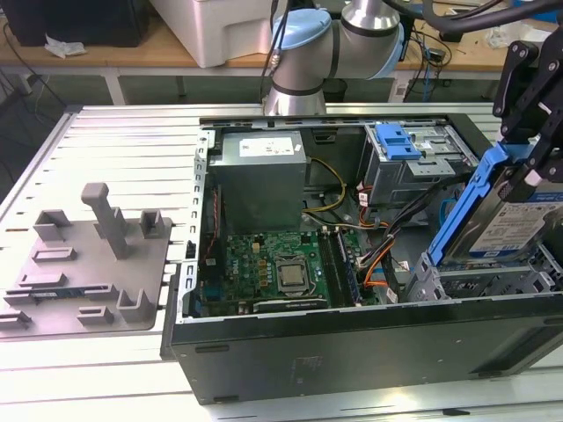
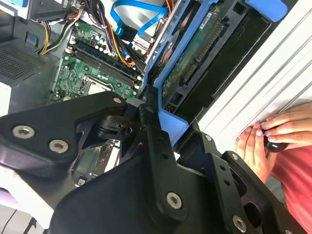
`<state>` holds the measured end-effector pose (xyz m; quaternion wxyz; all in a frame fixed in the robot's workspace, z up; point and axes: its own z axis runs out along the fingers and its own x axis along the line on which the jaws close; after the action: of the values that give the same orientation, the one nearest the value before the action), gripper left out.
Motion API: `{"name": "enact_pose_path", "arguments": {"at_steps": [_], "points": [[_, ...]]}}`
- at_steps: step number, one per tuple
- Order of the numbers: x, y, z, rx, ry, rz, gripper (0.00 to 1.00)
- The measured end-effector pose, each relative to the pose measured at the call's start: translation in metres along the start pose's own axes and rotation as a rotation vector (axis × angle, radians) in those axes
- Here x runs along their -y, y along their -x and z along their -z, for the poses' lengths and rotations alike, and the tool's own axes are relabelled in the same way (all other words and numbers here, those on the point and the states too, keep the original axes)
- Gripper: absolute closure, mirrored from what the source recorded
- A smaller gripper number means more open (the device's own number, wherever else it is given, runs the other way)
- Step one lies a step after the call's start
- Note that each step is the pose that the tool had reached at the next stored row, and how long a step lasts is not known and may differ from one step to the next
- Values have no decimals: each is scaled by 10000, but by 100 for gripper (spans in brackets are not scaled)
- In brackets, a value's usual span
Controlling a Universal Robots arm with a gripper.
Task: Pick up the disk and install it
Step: 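Insert the disk into the insertion slot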
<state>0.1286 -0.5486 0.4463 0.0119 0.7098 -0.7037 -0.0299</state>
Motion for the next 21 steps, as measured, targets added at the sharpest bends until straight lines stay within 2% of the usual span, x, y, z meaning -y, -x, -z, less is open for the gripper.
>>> {"name": "enact_pose_path", "arguments": {"at_steps": [21], "points": [[6,-5,-73,0,-1,0,63]]}}
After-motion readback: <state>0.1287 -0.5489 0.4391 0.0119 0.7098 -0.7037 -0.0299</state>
